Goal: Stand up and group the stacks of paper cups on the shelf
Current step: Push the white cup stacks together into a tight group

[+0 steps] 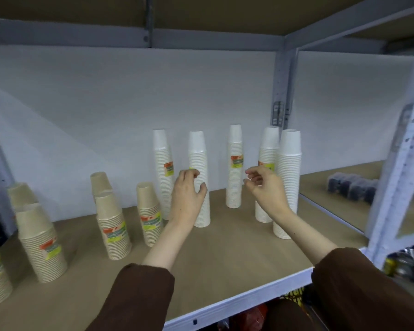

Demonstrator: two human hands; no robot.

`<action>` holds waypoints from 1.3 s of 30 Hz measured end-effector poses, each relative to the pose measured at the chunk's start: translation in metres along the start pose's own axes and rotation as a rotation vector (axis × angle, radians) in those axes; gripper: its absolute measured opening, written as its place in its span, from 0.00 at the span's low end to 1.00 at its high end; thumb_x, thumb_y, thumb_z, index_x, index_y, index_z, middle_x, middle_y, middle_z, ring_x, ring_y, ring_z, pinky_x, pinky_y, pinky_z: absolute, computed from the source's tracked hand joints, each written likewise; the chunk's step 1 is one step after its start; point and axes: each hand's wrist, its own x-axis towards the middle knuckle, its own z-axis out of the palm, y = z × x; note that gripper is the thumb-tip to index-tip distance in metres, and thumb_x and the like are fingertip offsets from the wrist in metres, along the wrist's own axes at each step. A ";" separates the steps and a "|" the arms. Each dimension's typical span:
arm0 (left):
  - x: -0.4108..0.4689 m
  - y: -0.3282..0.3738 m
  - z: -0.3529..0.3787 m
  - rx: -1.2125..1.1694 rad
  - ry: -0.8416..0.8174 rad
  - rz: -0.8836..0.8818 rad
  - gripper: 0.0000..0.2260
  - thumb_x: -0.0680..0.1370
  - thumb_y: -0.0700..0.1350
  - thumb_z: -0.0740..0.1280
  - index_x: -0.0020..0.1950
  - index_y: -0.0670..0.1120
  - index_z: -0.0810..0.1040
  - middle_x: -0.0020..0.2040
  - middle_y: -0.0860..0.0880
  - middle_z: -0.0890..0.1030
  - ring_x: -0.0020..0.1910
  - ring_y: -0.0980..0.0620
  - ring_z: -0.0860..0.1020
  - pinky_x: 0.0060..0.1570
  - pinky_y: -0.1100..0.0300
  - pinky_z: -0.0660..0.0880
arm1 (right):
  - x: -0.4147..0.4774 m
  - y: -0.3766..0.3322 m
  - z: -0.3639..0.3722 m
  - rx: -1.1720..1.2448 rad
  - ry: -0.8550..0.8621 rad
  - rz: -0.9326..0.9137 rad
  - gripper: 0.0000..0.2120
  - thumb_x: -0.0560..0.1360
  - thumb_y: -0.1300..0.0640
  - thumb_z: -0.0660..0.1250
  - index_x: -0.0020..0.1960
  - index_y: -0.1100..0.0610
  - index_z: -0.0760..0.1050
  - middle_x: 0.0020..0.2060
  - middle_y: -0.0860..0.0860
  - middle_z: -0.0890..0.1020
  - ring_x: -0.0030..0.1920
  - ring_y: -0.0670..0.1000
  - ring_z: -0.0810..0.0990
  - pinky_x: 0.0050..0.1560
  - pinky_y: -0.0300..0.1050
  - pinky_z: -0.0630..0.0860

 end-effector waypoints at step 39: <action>0.116 -0.001 -0.008 -0.137 -0.245 -0.193 0.21 0.74 0.45 0.68 0.64 0.39 0.71 0.64 0.42 0.76 0.61 0.44 0.74 0.53 0.57 0.68 | 0.073 0.018 -0.096 0.025 -0.058 0.208 0.22 0.75 0.61 0.64 0.68 0.62 0.66 0.60 0.58 0.76 0.59 0.56 0.75 0.58 0.45 0.70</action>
